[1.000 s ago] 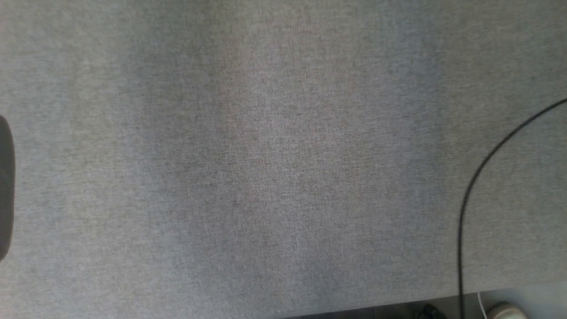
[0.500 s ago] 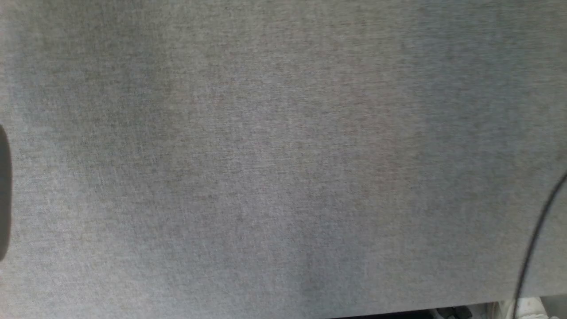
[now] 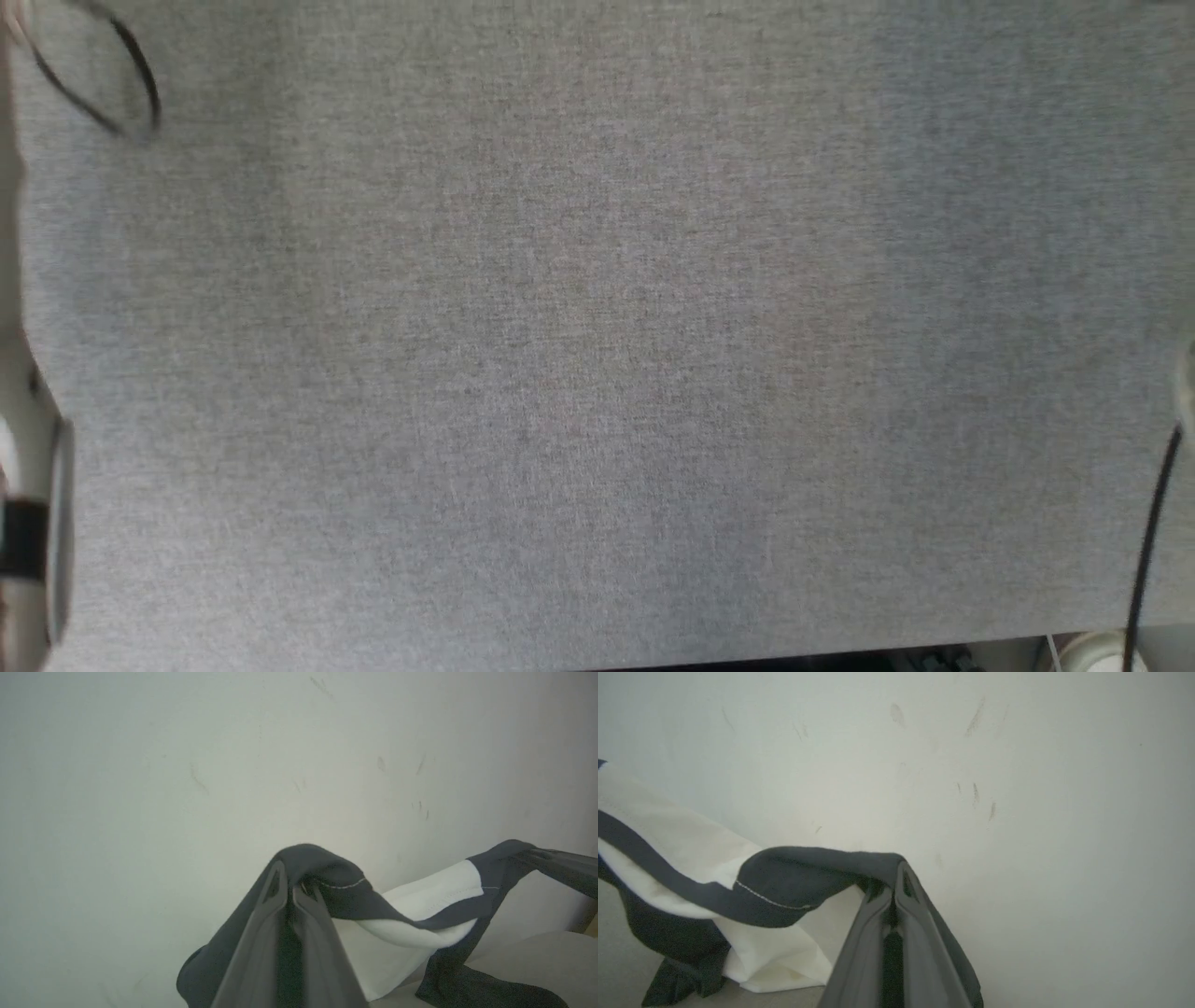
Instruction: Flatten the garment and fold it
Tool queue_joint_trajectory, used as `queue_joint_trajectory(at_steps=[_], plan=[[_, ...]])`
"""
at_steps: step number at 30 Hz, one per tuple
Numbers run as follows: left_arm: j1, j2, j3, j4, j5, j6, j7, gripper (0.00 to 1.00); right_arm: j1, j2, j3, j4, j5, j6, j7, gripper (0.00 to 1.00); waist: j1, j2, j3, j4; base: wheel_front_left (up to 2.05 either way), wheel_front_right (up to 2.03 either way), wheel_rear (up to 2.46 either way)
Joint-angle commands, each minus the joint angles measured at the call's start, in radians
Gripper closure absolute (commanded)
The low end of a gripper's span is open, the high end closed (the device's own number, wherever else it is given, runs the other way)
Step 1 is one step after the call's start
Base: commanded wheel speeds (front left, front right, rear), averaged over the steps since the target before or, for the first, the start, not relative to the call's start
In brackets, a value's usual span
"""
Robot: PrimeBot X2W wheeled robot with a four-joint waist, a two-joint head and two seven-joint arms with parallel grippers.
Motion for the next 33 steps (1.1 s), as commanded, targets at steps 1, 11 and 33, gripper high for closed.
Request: queue_joint_trajectory(at_steps=[1, 11, 33], plan=[[0.039, 0.010, 0.001, -0.027, -0.006, 0.005, 0.009, 1.00, 0.036, -0.004, 0.007, -0.030, 0.018, -0.002, 0.008, 1.00, 0.0001, 0.0000, -0.030, -0.004, 0.00, 0.00, 0.00], [0.451, 0.068, 0.006, -0.335, -0.050, 0.085, 0.076, 1.00, 0.475, -0.078, 0.041, -0.473, 0.175, -0.002, 0.189, 1.00, 0.0001, 0.0000, -0.162, -0.007, 0.00, 0.00, 0.00], [1.087, 0.066, -0.124, -0.592, -0.001, 0.238, 0.054, 1.00, 1.191, -0.056, -0.022, -0.875, 0.235, -0.002, 0.370, 1.00, 0.0001, 0.0000, -0.400, 0.004, 0.00, 0.00, 0.00]])
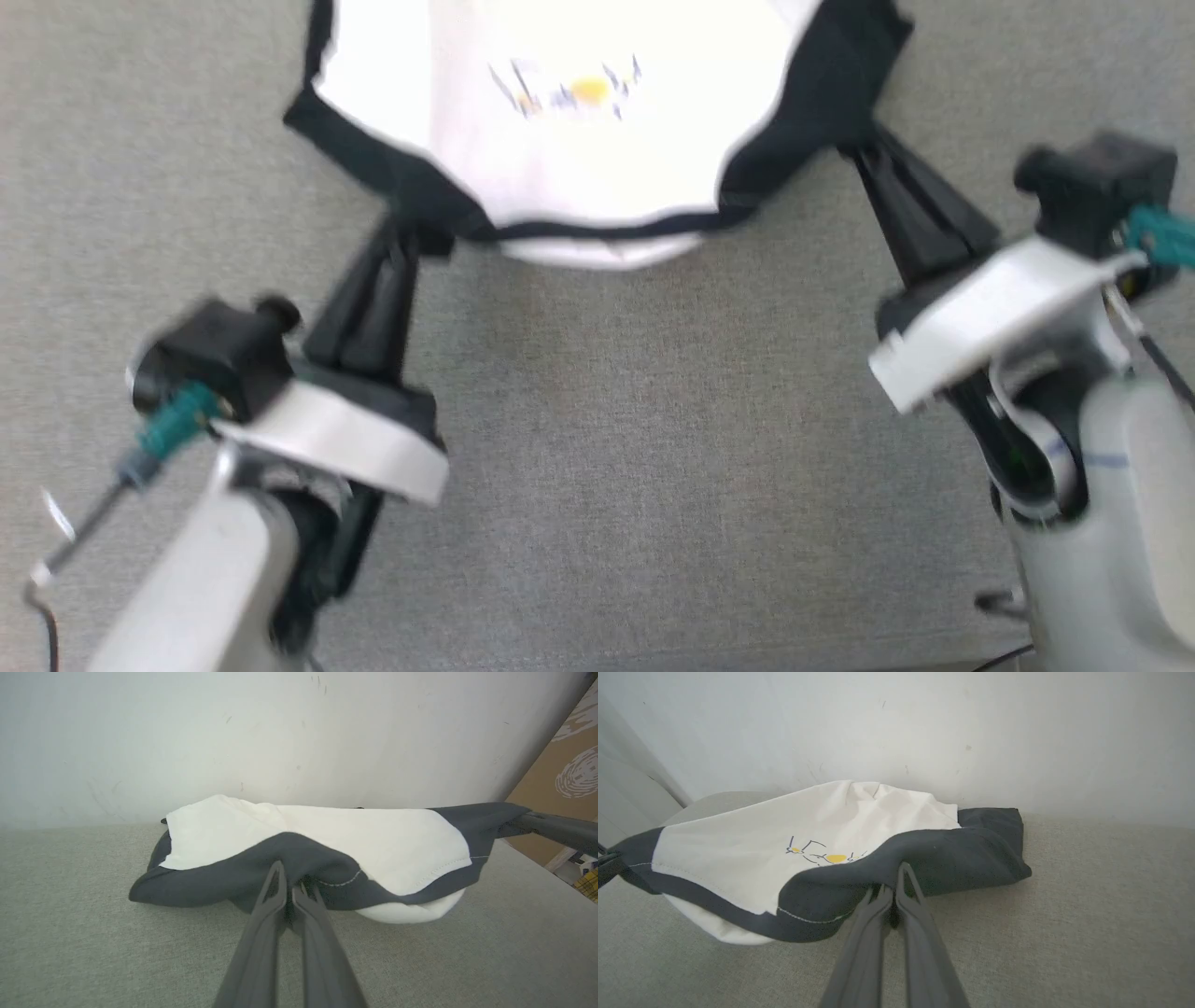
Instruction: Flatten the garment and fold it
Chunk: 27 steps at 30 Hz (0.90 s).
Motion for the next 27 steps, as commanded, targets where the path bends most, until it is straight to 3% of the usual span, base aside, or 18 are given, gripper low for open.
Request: queue_joint_trajectory(at_steps=[1, 15, 27], plan=[[0.033, 0.001, -0.009, -0.008, 0.010, 0.012, -0.007, 1.00, 0.038, 0.004, -0.017, -0.022, 0.006, -0.001, 0.010, 1.00, 0.0002, 0.0000, -0.055, 0.011, 0.00, 0.00, 0.00], [0.304, 0.010, -0.074, -0.019, 0.013, 0.080, -0.016, 1.00, 0.433, 0.041, -0.099, -0.140, 0.051, -0.001, 0.129, 1.00, 0.0002, 0.0000, -0.230, 0.011, 0.00, 0.00, 0.00], [0.445, 0.023, -0.113, -0.060, -0.003, 0.119, 0.019, 1.00, 0.618, 0.051, -0.113, -0.191, 0.080, -0.001, 0.200, 1.00, 0.0002, 0.0000, -0.366, -0.001, 0.00, 0.00, 0.00]])
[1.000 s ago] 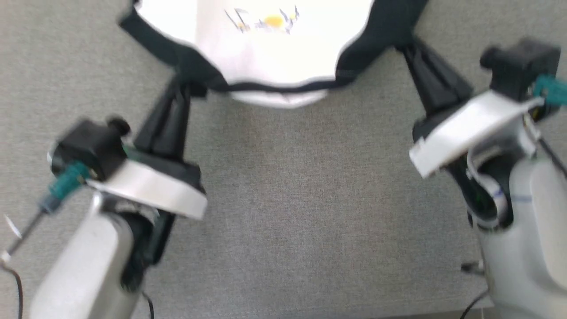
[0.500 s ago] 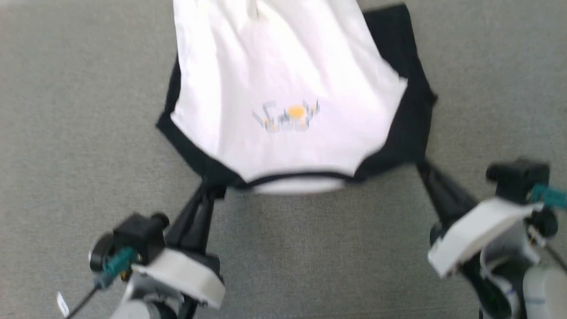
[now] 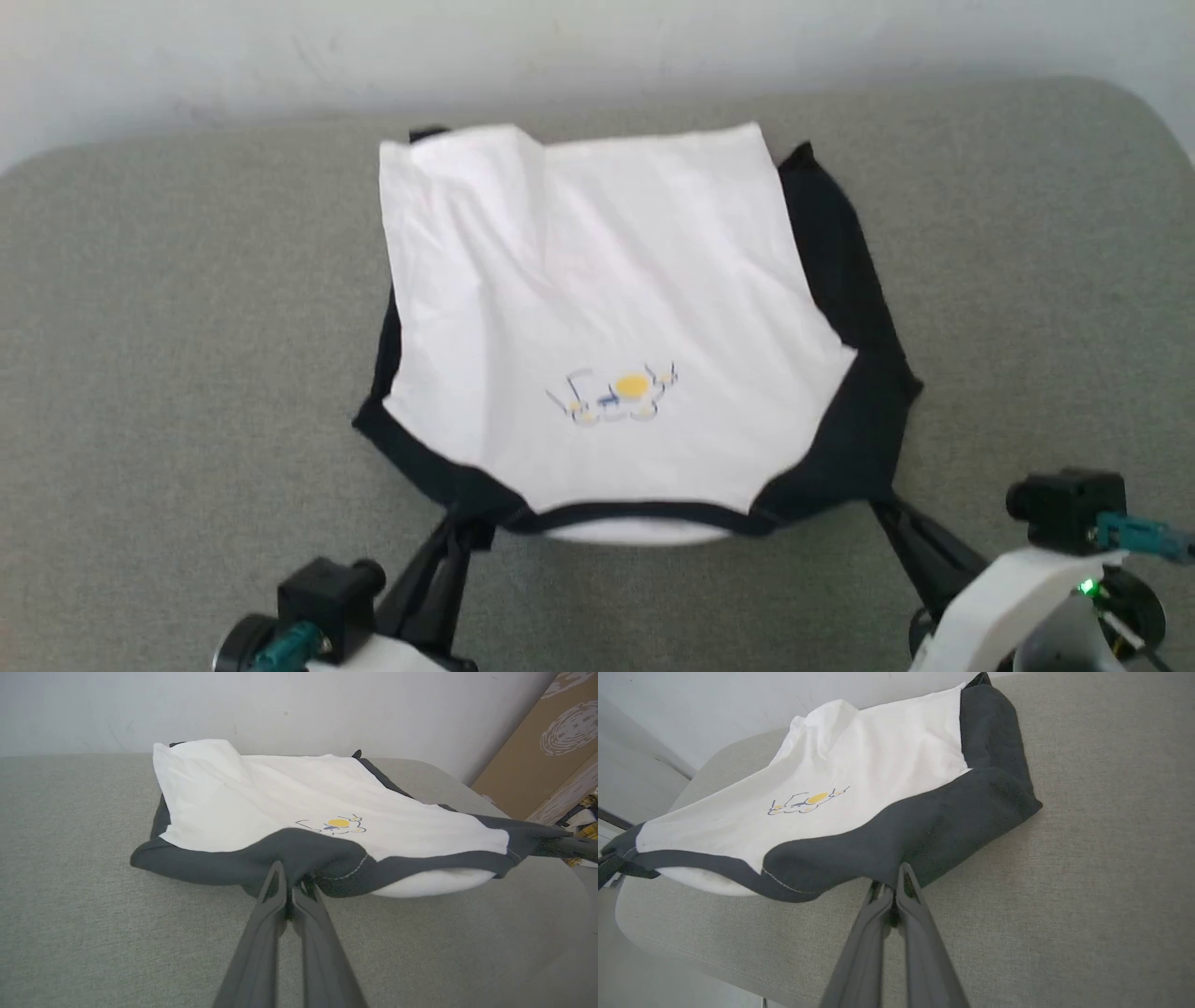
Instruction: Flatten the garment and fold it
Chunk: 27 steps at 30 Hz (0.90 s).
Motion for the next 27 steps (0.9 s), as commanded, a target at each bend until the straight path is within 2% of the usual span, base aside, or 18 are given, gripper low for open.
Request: queue_joint_trajectory(at_steps=[1, 6, 14, 22, 27], plan=[[0.023, 0.004, -0.008, -0.009, -0.010, 0.007, 0.006, 1.00, 0.029, 0.004, -0.006, -0.014, 0.008, -0.001, 0.010, 1.00, 0.0002, -0.0001, -0.048, -0.004, 0.00, 0.00, 0.00], [0.061, 0.007, -0.024, -0.017, -0.021, 0.013, 0.023, 1.00, 0.091, 0.006, -0.017, -0.042, 0.014, -0.001, 0.045, 1.00, 0.0002, -0.0001, -0.068, 0.002, 0.00, 0.00, 0.00], [0.040, -0.008, -0.042, 0.017, -0.034, -0.008, 0.023, 1.00, 0.113, 0.007, -0.009, -0.032, 0.012, -0.001, 0.049, 1.00, 0.0002, -0.0001, -0.041, 0.015, 0.00, 0.00, 0.00], [-0.014, -0.034, -0.030, 0.103, -0.055, -0.031, 0.003, 1.00, 0.065, 0.007, 0.004, 0.051, -0.010, -0.001, 0.012, 1.00, 0.0002, -0.0001, 0.017, 0.011, 0.00, 0.00, 0.00], [-0.070, -0.042, -0.044, 0.205, -0.072, -0.072, 0.024, 1.00, 0.017, 0.007, 0.012, 0.139, -0.022, -0.001, -0.003, 1.00, 0.0002, -0.0001, 0.063, 0.010, 0.00, 0.00, 0.00]])
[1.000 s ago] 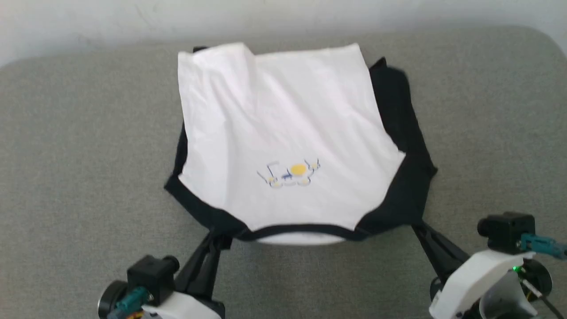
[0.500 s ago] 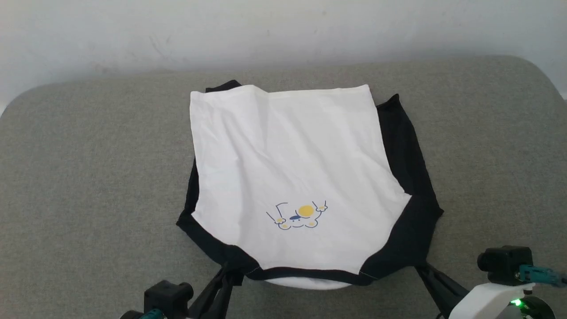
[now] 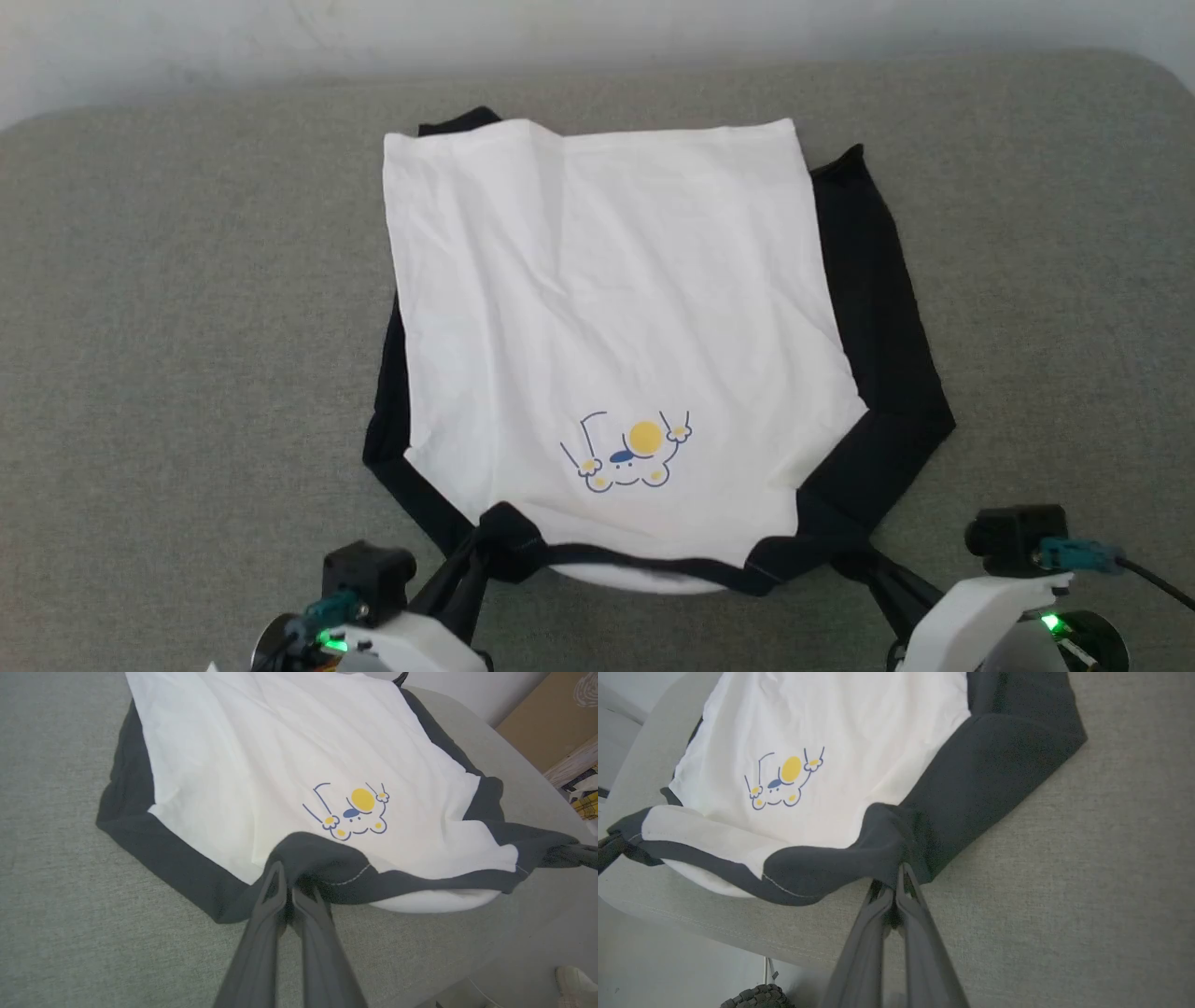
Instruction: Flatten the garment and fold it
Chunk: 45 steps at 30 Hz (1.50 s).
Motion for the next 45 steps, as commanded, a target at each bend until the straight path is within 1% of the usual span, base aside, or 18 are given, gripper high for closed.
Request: queue_joint_trajectory(at_steps=[1, 4, 9, 15, 17, 18, 19, 20, 22, 24, 26, 27, 28, 29, 35, 39, 42, 45], plan=[[-0.027, -0.010, 0.002, 0.016, -0.011, -0.008, -0.001, 1.00, -0.021, 0.003, 0.003, 0.016, -0.005, -0.001, -0.009, 1.00, -0.0001, 0.0000, 0.028, 0.001, 0.00, 0.00, 0.00], [-0.072, -0.024, -0.005, 0.075, -0.017, -0.032, 0.005, 1.00, -0.058, 0.003, 0.009, 0.076, -0.011, -0.001, -0.022, 1.00, -0.0001, 0.0000, 0.043, 0.001, 0.00, 0.00, 0.00], [-0.123, -0.041, -0.017, 0.166, -0.024, -0.057, 0.019, 1.00, -0.115, 0.003, 0.023, 0.173, -0.025, -0.001, -0.050, 1.00, -0.0001, 0.0000, 0.056, -0.002, 0.00, 0.00, 0.00], [-0.141, -0.047, -0.012, 0.217, -0.035, -0.067, 0.009, 1.00, -0.156, 0.003, 0.035, 0.220, -0.018, -0.001, -0.084, 1.00, -0.0001, 0.0000, 0.075, -0.004, 0.00, 0.00, 0.00], [-0.144, -0.049, -0.007, 0.230, -0.036, -0.063, 0.000, 1.00, -0.163, 0.003, 0.028, 0.234, -0.026, -0.001, -0.087, 0.31, -0.0001, 0.0000, 0.080, -0.003, 0.00, 0.00, 0.00], [-0.145, -0.051, -0.007, 0.236, -0.037, -0.063, -0.003, 0.78, -0.165, 0.003, 0.027, 0.241, -0.027, -0.001, -0.086, 0.00, -0.0001, 0.0000, 0.081, -0.002, 0.00, 0.00, 0.00], [-0.147, -0.053, -0.006, 0.240, -0.038, -0.063, -0.006, 0.46, -0.169, 0.003, 0.026, 0.245, -0.026, -0.001, -0.089, 0.00, -0.0001, 0.0000, 0.082, -0.001, 0.00, 0.00, 0.00], [-0.147, -0.055, -0.006, 0.243, -0.041, -0.064, -0.008, 0.30, -0.171, 0.003, 0.024, 0.248, -0.026, -0.001, -0.093, 0.00, -0.0001, 0.0000, 0.082, 0.000, 0.00, 0.00, 0.00], [-0.146, -0.057, -0.003, 0.245, -0.045, -0.065, -0.014, 0.29, -0.173, 0.003, 0.025, 0.253, -0.024, -0.001, -0.096, 0.00, -0.0001, 0.0000, 0.080, 0.001, 0.00, 0.00, 0.00], [-0.141, -0.055, -0.001, 0.242, -0.052, -0.066, -0.015, 0.33, -0.174, 0.003, 0.026, 0.251, -0.018, -0.001, -0.096, 0.00, -0.0001, 0.0000, 0.076, 0.003, 0.00, 0.00, 0.00], [-0.131, -0.054, 0.006, 0.231, -0.062, -0.062, -0.016, 0.29, -0.170, 0.003, 0.023, 0.243, -0.016, -0.001, -0.089, 0.00, -0.0001, 0.0000, 0.067, 0.005, 0.00, 0.00, 0.00], [-0.124, -0.054, 0.012, 0.220, -0.070, -0.059, -0.017, 0.23, -0.166, 0.003, 0.020, 0.236, -0.014, -0.001, -0.084, 0.00, -0.0001, 0.0000, 0.060, 0.007, 0.00, 0.00, 0.00], [-0.114, -0.051, 0.017, 0.205, -0.077, -0.056, -0.018, 0.05, -0.160, 0.003, 0.016, 0.226, -0.009, -0.001, -0.076, 0.00, -0.0001, 0.0000, 0.053, 0.009, 0.00, 0.00, 0.00], [-0.104, -0.047, 0.023, 0.187, -0.082, -0.051, -0.019, 0.00, -0.153, 0.003, 0.009, 0.213, -0.002, -0.001, -0.069, 0.00, -0.0001, 0.0000, 0.046, 0.012, 0.00, 0.00, 0.00], [-0.004, -0.013, 0.068, 0.026, -0.142, -0.018, -0.003, 0.00, -0.093, 0.003, -0.059, 0.116, 0.043, -0.001, -0.043, 0.00, -0.0001, 0.0000, -0.002, 0.027, 0.00, 0.00, 0.00], [0.066, 0.004, 0.121, -0.091, -0.169, 0.030, -0.020, 0.00, -0.053, 0.003, -0.106, 0.041, 0.076, -0.001, -0.054, 0.00, -0.0001, 0.0000, -0.032, 0.031, 0.00, 0.00, 0.00], [0.102, 0.012, 0.151, -0.150, -0.166, 0.061, -0.047, 0.00, -0.036, 0.003, -0.135, -0.001, 0.091, -0.001, -0.110, 0.00, -0.0001, 0.0000, -0.050, 0.032, 0.00, 0.00, 0.00], [0.117, 0.005, 0.172, -0.185, -0.143, 0.082, -0.101, 0.00, -0.030, 0.003, -0.151, -0.024, 0.093, -0.001, -0.201, 0.00, -0.0001, 0.0000, -0.064, 0.032, 0.00, 0.00, 0.00]])
